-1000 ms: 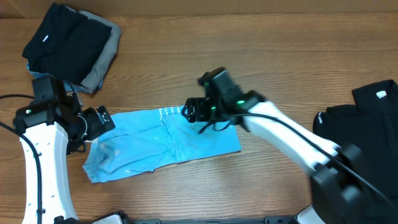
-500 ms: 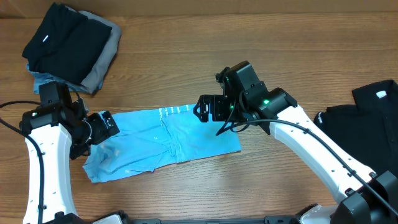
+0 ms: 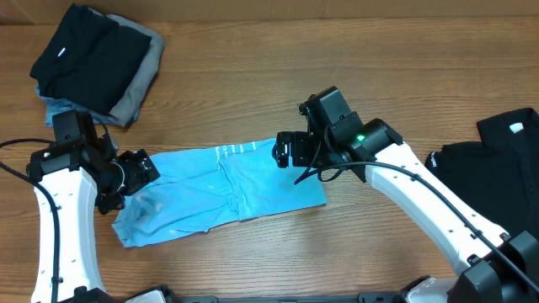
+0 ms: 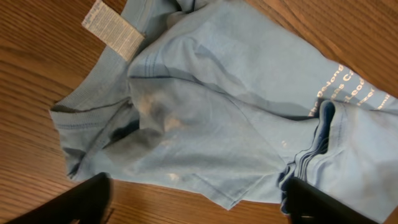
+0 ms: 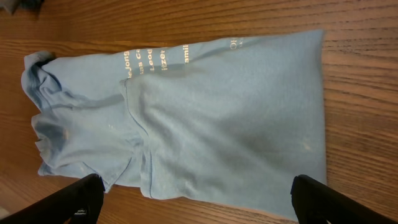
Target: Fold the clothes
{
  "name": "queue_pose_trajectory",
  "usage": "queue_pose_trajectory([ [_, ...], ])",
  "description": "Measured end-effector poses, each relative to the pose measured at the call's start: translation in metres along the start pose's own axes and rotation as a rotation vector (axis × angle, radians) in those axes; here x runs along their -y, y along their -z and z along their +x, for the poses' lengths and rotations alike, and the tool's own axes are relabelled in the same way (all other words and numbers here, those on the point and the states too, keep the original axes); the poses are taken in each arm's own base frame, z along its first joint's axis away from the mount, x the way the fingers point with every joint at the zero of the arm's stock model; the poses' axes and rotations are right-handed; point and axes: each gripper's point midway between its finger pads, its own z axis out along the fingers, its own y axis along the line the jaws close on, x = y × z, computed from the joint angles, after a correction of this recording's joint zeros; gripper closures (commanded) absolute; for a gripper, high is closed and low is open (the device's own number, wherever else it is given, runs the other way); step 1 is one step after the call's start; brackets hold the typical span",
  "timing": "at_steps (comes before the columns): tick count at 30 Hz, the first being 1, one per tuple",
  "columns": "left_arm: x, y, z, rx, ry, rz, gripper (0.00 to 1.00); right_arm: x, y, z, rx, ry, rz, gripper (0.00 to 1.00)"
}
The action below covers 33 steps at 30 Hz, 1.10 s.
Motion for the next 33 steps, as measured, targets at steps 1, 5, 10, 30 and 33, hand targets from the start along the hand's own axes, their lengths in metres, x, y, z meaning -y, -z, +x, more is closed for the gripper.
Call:
queue_pose_trajectory([
  [1,0.000,0.000,0.000,0.000,-0.003,0.000,0.00,0.000,0.000,0.000,-0.001,0.000,0.000,0.00],
  [5,0.000,0.000,0.000,0.000,-0.003,0.000,0.00,0.001,0.000,0.002,-0.009,-0.002,0.005,0.00],
  [10,0.000,0.000,0.001,-0.002,-0.002,-0.001,0.00,0.002,0.000,0.002,-0.010,-0.003,0.006,0.00],
  [30,-0.020,-0.036,0.024,-0.062,0.009,-0.055,0.00,0.039,0.005,0.023,-0.073,-0.026,0.194,0.00],
  [33,-0.020,-0.037,0.024,-0.063,0.009,-0.055,0.00,0.042,0.006,0.028,-0.090,-0.029,0.208,0.00],
])
